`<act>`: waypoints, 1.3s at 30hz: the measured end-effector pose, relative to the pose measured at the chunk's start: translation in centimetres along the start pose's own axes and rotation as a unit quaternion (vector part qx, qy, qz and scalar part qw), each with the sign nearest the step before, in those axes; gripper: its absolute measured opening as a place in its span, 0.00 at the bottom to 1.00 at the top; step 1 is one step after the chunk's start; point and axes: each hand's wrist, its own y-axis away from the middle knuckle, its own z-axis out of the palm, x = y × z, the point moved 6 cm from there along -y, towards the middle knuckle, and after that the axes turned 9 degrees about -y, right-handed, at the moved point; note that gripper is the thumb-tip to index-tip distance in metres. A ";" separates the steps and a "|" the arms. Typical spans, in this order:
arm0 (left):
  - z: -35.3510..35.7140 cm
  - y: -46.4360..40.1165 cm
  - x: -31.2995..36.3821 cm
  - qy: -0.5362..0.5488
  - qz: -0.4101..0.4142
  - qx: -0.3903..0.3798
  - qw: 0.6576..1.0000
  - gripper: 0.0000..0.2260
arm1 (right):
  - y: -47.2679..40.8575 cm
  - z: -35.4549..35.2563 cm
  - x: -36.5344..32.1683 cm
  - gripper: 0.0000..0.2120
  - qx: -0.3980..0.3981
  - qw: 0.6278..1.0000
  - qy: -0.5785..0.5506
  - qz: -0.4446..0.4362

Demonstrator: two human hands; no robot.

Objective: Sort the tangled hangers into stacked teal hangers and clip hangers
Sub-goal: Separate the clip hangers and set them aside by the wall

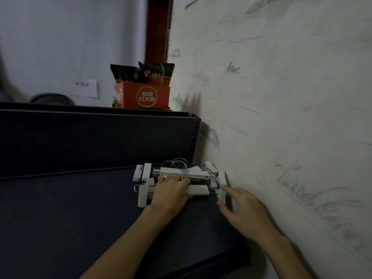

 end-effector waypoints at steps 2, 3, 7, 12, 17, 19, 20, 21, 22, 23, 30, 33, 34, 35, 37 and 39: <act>-0.2 0.1 0.1 -0.015 -0.003 0.003 1.000 0.18 | -0.1 0.1 0.1 0.26 -0.006 1.000 0.003 -0.006; -0.3 0.1 0.2 -0.021 -0.005 0.006 1.000 0.18 | -0.2 0.2 0.1 0.26 -0.009 1.000 0.003 -0.010; -1.2 1.5 0.0 -0.042 -0.012 0.023 0.999 0.20 | -0.9 0.6 -0.4 0.26 -0.015 1.000 0.002 -0.027; -3.6 6.5 -2.0 -0.062 -0.052 0.078 0.994 0.21 | -2.1 2.2 -3.5 0.25 -0.031 0.995 -0.014 -0.091; -3.8 12.7 -4.9 -0.115 -0.121 0.089 0.982 0.23 | -2.6 5.4 -9.9 0.26 -0.052 0.984 -0.041 -0.166; -4.3 14.3 -6.0 -0.122 -0.151 0.091 0.977 0.25 | -2.3 7.1 -12.5 0.27 -0.069 0.978 -0.046 -0.193; -4.7 15.1 -6.6 -0.125 -0.167 0.094 0.973 0.26 | -2.1 7.7 -13.6 0.27 -0.075 0.975 -0.049 -0.204; -5.1 15.9 -7.1 -0.133 -0.181 0.099 0.969 0.26 | -1.8 8.3 -14.7 0.26 -0.080 0.973 -0.053 -0.212; -5.6 16.8 -7.7 -0.140 -0.194 0.104 0.965 0.26 | -1.6 8.6 -15.6 0.26 -0.084 0.971 -0.057 -0.218; -6.0 18.0 -8.4 -0.146 -0.207 0.106 0.961 0.25 | -1.3 8.9 -16.6 0.26 -0.088 0.969 -0.059 -0.225; -9.1 29.1 -15.2 -0.193 -0.323 0.094 0.922 0.22 | 1.6 11.0 -25.2 0.27 -0.106 0.951 -0.056 -0.287; -10.3 34.9 -17.3 -0.204 -0.376 0.097 0.899 0.21 | 4.3 12.8 -29.7 0.27 -0.123 0.940 -0.063 -0.313; -10.8 36.8 -18.0 -0.204 -0.394 0.098 0.891 0.20 | 5.4 13.4 -31.3 0.27 -0.129 0.936 -0.068 -0.320; -11.2 38.8 -18.6 -0.202 -0.410 0.102 0.884 0.20 | 6.6 14.1 -33.0 0.26 -0.135 0.933 -0.073 -0.327; -12.3 42.5 -19.7 -0.197 -0.438 0.111 0.870 0.20 | 9.2 15.5 -36.2 0.27 -0.148 0.924 -0.083 -0.343; -13.3 46.6 -20.7 -0.188 -0.472 0.119 0.853 0.21 | 12.1 16.7 -39.4 0.27 -0.161 0.914 -0.099 -0.358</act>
